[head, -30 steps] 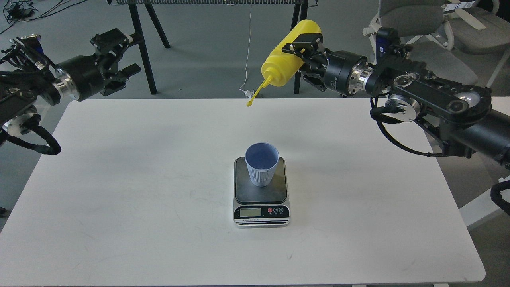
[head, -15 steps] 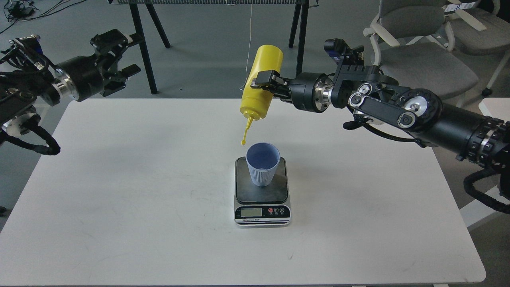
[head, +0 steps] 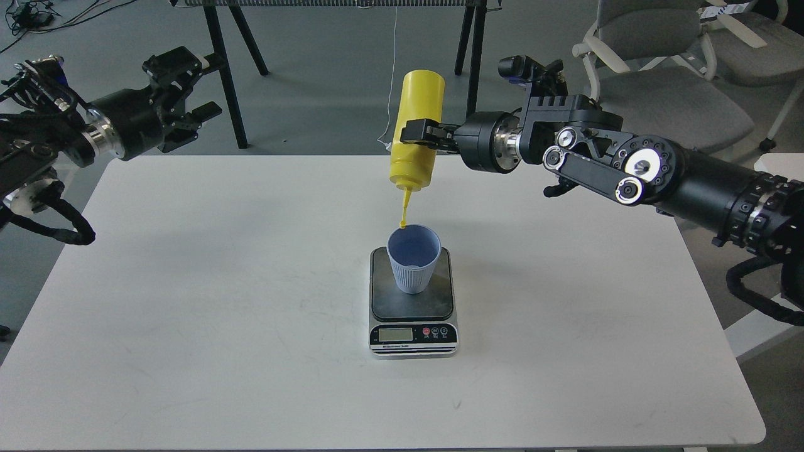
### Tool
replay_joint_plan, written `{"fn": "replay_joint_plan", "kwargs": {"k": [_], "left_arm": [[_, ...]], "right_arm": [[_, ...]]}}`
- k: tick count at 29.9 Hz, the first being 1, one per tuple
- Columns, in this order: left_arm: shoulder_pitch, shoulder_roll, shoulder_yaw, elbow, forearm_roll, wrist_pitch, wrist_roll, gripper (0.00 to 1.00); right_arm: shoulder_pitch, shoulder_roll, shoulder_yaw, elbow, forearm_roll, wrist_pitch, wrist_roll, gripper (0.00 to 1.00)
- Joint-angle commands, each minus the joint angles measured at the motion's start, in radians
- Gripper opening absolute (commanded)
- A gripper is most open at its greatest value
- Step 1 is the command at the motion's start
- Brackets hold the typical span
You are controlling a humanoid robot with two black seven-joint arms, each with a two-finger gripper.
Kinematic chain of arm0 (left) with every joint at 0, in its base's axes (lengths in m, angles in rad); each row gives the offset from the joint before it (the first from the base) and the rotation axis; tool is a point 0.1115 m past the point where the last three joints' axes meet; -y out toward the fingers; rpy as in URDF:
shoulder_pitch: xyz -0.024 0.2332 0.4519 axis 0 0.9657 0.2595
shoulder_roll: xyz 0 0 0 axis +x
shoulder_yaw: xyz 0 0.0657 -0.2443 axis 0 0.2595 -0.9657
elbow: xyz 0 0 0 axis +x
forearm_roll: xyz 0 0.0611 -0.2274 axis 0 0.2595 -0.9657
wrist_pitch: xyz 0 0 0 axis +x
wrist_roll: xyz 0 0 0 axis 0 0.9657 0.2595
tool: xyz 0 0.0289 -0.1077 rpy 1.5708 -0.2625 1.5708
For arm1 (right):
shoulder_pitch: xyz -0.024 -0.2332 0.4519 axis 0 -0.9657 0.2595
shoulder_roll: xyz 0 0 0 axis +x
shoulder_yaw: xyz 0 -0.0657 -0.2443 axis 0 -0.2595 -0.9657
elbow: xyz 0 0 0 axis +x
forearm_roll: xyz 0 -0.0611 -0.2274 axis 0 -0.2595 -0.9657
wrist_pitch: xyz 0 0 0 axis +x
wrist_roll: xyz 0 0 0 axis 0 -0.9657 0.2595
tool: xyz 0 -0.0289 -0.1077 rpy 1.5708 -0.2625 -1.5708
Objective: Pour seasoning into cup on scale with both arms
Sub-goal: 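Hold the inverted bottle above the cup and squeeze sauce into it, then raise the bottle upright with the right gripper and carry it back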
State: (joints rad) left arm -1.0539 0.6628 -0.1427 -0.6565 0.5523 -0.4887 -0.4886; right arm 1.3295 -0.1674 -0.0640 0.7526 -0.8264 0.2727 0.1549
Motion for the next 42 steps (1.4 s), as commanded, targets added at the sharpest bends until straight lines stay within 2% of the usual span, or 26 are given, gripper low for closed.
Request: {"fn": "replay_joint_plan", "kwargs": {"k": [1, 14, 18, 20, 27, 33, 37, 42], "left_arm": [[0.000, 0.000, 0.000, 0.000, 0.000, 0.000, 0.000, 0.95], [0.005, 0.000, 0.000, 0.000, -0.002, 0.000, 0.000, 0.96], [0.009, 0.000, 0.000, 0.000, 0.000, 0.000, 0.000, 0.96], [0.009, 0.000, 0.000, 0.000, 0.000, 0.000, 0.000, 0.96], [0.012, 0.003, 0.002, 0.000, 0.005, 0.000, 0.000, 0.96], [0.012, 0.003, 0.002, 0.000, 0.006, 0.000, 0.000, 0.96], [0.012, 0.003, 0.002, 0.000, 0.006, 0.000, 0.000, 0.96], [0.014, 0.003, 0.003, 0.000, 0.008, 0.000, 0.000, 0.96]], "right_arm": [[0.000, 0.003, 0.000, -0.001, -0.002, 0.000, -0.002, 0.03], [0.025, 0.016, 0.019, -0.004, 0.021, 0.036, -0.011, 0.02], [0.036, 0.005, 0.076, -0.004, 0.101, 0.060, -0.012, 0.02], [0.036, -0.007, 0.124, -0.004, 0.163, 0.080, -0.012, 0.02], [-0.036, -0.165, 0.360, 0.007, 0.507, 0.207, -0.014, 0.02], [-0.200, -0.282, 0.571, 0.019, 0.849, 0.216, -0.037, 0.02], [-0.349, -0.342, 0.691, 0.086, 1.071, 0.216, -0.038, 0.02], [-0.564, -0.414, 0.828, 0.256, 1.283, 0.216, -0.037, 0.02]]}}
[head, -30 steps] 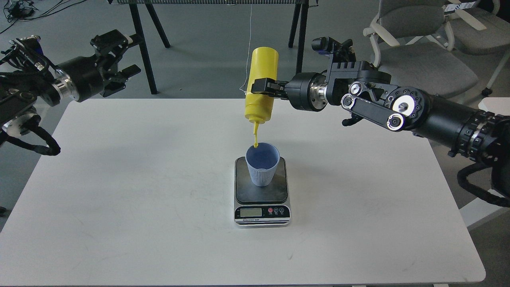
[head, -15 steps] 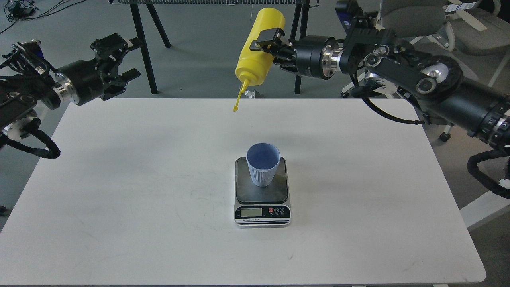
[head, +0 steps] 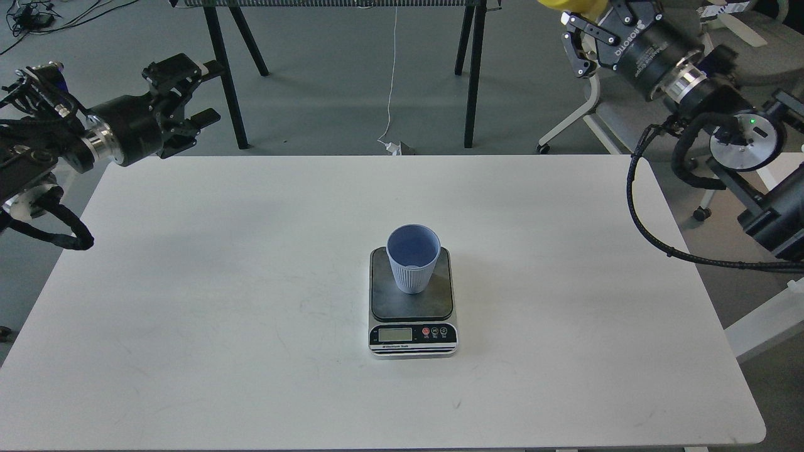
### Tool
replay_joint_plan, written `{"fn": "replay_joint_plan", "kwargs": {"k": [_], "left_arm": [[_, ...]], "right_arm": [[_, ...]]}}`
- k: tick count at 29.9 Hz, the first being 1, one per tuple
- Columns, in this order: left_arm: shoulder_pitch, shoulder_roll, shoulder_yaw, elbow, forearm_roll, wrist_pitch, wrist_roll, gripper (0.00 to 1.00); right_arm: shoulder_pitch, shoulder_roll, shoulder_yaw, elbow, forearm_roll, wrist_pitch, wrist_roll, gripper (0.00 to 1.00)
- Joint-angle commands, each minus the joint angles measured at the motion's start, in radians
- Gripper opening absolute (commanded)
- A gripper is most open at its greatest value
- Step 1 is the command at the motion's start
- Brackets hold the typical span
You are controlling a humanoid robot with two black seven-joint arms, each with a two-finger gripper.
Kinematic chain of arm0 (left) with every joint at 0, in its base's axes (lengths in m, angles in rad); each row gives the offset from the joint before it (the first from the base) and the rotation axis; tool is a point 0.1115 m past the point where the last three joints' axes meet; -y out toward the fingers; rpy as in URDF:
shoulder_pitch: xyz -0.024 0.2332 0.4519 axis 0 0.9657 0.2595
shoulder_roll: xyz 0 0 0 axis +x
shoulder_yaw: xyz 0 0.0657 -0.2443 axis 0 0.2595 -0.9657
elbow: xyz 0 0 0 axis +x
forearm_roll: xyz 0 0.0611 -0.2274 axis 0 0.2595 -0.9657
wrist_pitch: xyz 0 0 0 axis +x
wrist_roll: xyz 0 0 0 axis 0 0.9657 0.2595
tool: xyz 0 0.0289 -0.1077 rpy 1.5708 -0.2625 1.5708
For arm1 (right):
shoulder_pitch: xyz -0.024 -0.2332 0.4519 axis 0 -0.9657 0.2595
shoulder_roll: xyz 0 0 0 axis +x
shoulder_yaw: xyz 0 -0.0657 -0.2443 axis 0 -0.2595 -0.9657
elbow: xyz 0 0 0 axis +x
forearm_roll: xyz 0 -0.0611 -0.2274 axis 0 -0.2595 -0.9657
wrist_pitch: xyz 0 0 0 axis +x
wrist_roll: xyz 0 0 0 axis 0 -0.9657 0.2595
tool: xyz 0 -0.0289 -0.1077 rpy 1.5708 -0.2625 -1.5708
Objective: Pour seasoning into cup on scale with both arms
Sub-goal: 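Raise the bottle upright with the right gripper and carry it back, then lower the yellow bottle onto the table with the right gripper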
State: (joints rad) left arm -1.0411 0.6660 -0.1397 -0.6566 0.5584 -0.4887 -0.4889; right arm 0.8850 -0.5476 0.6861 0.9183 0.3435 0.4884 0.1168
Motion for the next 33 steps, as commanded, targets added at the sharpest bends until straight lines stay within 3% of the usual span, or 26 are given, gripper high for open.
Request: {"fn": "replay_joint_plan", "kwargs": {"k": [1, 7, 17, 33], "left_arm": [[0.001, 0.000, 0.002, 0.000, 0.001, 0.000, 0.000, 0.96], [0.003, 0.000, 0.009, 0.000, 0.003, 0.000, 0.000, 0.96], [0.010, 0.001, 0.009, 0.000, 0.003, 0.000, 0.000, 0.96], [0.018, -0.002, 0.009, 0.000, 0.003, 0.000, 0.000, 0.96]], "right_arm": [[-0.164, -0.037, 0.111, 0.121, 0.142, 0.000, 0.003, 0.02], [-0.400, -0.023, 0.297, 0.235, 0.267, 0.000, 0.006, 0.02], [-0.665, 0.084, 0.383, 0.232, 0.324, 0.000, 0.010, 0.02], [-0.768, 0.193, 0.377, 0.086, 0.324, 0.000, 0.001, 0.02]]}}
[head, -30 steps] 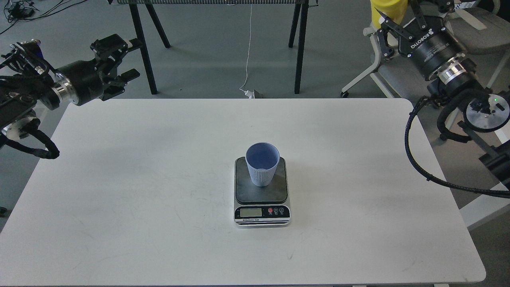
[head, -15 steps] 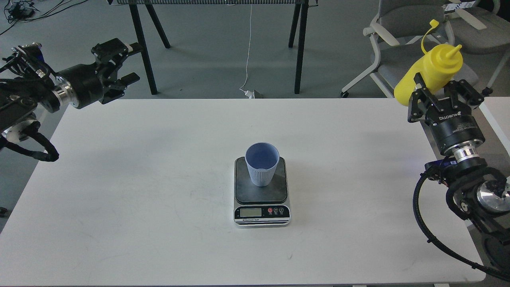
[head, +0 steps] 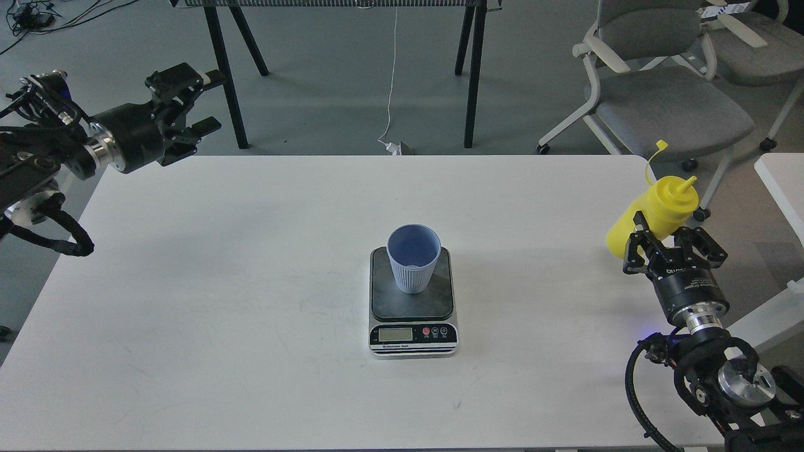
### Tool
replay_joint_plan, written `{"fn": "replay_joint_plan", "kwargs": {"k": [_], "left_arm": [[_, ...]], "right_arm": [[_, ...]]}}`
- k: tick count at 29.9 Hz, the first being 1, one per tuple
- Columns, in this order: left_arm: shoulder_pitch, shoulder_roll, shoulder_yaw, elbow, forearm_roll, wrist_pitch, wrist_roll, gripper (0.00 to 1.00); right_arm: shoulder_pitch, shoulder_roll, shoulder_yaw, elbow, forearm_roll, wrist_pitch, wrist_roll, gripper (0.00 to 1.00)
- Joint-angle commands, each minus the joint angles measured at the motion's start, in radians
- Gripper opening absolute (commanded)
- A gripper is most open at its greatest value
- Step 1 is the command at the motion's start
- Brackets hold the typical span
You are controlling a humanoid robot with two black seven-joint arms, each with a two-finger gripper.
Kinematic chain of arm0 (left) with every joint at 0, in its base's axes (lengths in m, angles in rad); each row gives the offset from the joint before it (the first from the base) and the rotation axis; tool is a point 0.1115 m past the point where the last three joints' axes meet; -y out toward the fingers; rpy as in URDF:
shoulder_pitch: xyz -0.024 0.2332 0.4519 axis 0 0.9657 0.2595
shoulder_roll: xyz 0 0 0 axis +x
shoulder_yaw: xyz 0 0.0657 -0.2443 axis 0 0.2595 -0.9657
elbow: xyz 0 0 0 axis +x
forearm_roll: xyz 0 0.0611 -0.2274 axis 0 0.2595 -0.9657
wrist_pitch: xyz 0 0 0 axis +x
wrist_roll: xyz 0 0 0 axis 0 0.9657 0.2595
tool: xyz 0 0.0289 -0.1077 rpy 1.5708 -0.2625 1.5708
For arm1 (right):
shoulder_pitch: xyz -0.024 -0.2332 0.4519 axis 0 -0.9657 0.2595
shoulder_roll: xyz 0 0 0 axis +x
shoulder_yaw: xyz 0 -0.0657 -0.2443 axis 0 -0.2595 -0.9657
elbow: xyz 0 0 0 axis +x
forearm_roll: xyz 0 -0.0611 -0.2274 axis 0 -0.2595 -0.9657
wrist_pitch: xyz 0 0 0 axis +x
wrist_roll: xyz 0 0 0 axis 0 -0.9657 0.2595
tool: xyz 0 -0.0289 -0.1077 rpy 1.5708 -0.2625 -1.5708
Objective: Pour seasoning into cup on scale with both arms
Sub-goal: 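Lower the yellow bottle onto the table with the right gripper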
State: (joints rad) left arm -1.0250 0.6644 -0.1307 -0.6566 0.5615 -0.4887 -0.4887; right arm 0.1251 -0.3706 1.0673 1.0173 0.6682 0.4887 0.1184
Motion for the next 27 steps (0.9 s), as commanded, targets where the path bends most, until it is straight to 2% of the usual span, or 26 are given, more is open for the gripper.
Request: {"fn": "replay_joint_plan", "kwargs": {"k": [1, 9, 19, 21, 24, 27], "left_arm": [[0.000, -0.002, -0.001, 0.000, 0.000, 0.000, 0.000, 0.96], [0.000, 0.000, -0.001, 0.000, 0.000, 0.000, 0.000, 0.96], [0.000, 0.001, -0.003, 0.000, 0.000, 0.000, 0.000, 0.96], [0.000, 0.001, -0.003, 0.000, 0.000, 0.000, 0.000, 0.96], [0.000, 0.001, -0.001, 0.000, 0.000, 0.000, 0.000, 0.96], [0.000, 0.001, -0.001, 0.000, 0.000, 0.000, 0.000, 0.96]], "right_arm": [[-0.012, 0.027, -0.003, -0.012, -0.001, 0.000, 0.000, 0.03], [-0.012, 0.041, -0.013, -0.019, -0.006, 0.000, -0.002, 0.04], [-0.012, 0.065, -0.058, -0.042, -0.010, 0.000, -0.002, 0.15], [-0.012, 0.065, -0.058, -0.042, -0.010, 0.000, -0.002, 0.24], [-0.012, 0.065, -0.059, -0.040, -0.015, 0.000, -0.002, 0.57], [-0.012, 0.064, -0.061, -0.040, -0.016, 0.000, -0.002, 0.75]]}}
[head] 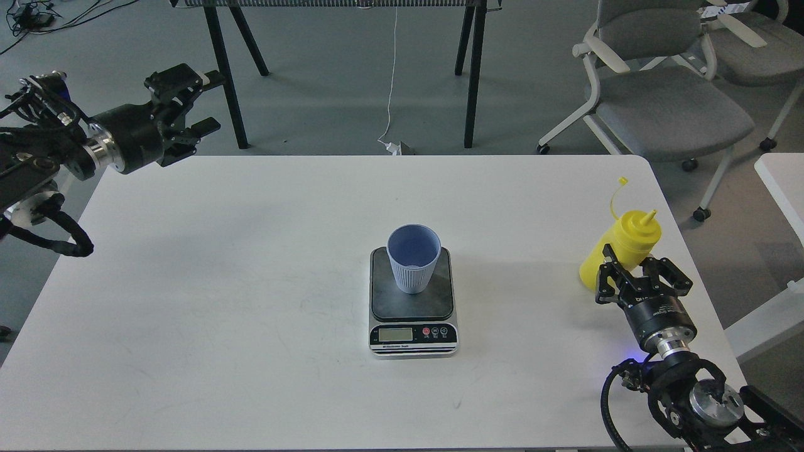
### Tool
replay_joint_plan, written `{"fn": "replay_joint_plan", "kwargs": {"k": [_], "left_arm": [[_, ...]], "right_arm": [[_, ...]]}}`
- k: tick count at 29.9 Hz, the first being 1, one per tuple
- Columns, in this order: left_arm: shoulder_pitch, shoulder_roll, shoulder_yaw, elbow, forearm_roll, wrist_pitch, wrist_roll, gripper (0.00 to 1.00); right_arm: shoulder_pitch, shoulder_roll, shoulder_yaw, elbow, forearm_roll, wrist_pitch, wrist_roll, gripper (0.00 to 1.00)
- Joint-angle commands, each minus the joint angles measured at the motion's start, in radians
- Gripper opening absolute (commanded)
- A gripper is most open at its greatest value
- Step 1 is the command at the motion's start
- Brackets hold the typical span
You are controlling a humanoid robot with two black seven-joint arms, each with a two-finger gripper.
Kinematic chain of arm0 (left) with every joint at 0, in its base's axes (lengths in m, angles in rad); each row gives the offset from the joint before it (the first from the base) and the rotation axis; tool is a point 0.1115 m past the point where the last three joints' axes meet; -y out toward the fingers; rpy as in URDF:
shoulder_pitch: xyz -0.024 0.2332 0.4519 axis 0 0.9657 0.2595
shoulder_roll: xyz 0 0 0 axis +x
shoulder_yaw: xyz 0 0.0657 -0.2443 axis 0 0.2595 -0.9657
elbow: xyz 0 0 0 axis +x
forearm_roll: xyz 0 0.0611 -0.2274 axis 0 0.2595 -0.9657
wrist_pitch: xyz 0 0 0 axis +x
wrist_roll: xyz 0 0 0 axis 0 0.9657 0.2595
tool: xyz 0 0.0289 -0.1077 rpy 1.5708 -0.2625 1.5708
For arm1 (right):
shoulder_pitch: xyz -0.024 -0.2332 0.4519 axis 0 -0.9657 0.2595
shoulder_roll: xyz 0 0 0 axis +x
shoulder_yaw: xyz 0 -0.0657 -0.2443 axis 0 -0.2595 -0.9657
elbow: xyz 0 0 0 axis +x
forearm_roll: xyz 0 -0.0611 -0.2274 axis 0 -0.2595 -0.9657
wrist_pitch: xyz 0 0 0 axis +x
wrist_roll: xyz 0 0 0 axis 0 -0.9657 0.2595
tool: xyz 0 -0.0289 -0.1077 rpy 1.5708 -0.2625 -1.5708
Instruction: Pour seasoning into cup on scale with both arms
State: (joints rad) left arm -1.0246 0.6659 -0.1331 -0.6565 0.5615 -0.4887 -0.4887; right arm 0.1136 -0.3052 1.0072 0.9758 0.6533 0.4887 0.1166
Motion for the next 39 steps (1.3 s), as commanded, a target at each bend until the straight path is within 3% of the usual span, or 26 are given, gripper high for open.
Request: {"fn": "replay_joint_plan", "kwargs": {"k": [1, 4, 9, 30, 39], "left_arm": [[0.000, 0.000, 0.001, 0.000, 0.000, 0.000, 0.000, 0.96], [0.000, -0.002, 0.001, 0.000, 0.000, 0.000, 0.000, 0.96], [0.000, -0.002, 0.003, 0.000, 0.000, 0.000, 0.000, 0.96], [0.003, -0.002, 0.001, 0.000, 0.001, 0.000, 0.000, 0.96], [0.000, -0.049, -0.010, 0.000, 0.000, 0.000, 0.000, 0.96]], "right_arm": [[0.000, -0.002, -0.002, 0.001, -0.001, 0.000, 0.000, 0.80], [-0.002, -0.002, -0.031, 0.007, -0.001, 0.000, 0.000, 0.95], [-0.018, -0.006, -0.047, 0.024, -0.001, 0.000, 0.000, 0.99], [-0.290, -0.219, -0.032, 0.308, -0.040, 0.000, 0.011, 0.99], [-0.503, -0.512, 0.138, 0.481, -0.110, 0.000, 0.014, 0.99]]}}
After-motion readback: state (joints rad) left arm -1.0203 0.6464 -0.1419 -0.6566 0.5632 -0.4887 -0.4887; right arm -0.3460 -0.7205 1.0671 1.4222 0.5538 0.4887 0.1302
